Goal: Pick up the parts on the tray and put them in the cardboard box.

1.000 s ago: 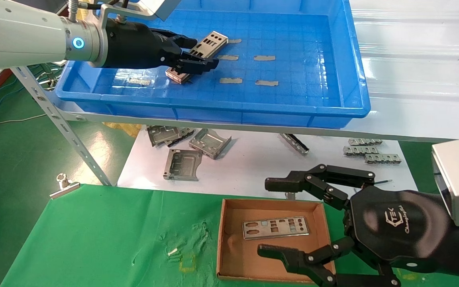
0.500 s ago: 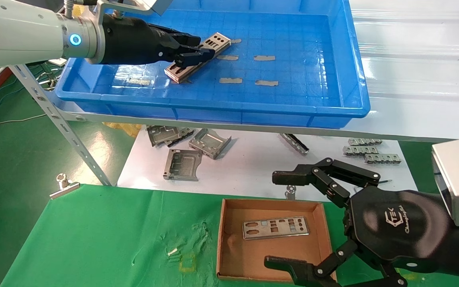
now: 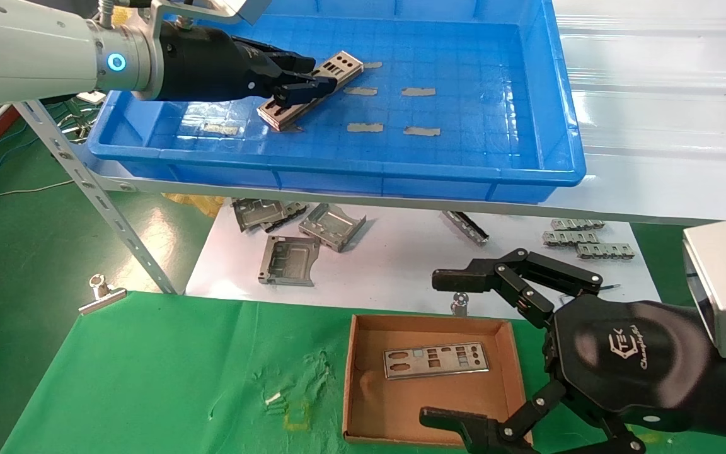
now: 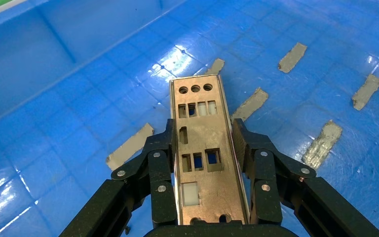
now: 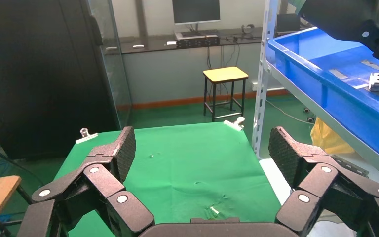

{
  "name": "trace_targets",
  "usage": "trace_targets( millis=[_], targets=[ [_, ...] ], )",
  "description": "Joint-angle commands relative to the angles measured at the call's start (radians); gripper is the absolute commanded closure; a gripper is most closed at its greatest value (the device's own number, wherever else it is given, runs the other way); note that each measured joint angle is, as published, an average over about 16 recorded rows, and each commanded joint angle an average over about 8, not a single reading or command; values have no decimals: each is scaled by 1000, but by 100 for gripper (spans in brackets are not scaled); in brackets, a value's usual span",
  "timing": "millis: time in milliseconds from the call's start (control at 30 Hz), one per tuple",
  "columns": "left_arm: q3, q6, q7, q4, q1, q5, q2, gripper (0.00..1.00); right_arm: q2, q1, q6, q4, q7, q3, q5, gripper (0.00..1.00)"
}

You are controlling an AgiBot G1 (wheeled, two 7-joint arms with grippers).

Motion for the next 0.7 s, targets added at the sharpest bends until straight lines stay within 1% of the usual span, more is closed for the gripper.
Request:
trace_targets(
  millis=[33,467,700],
  targets=[
    [-1,-2,5,-1,0,-3,0,100,0,0,0,0,0,0,0,0],
    [-18,9,38,3,-17,-31,-8,100,0,0,0,0,0,0,0,0],
    [-31,34,48,10,-37,-52,-19,100,0,0,0,0,0,-1,0,0]
  ],
)
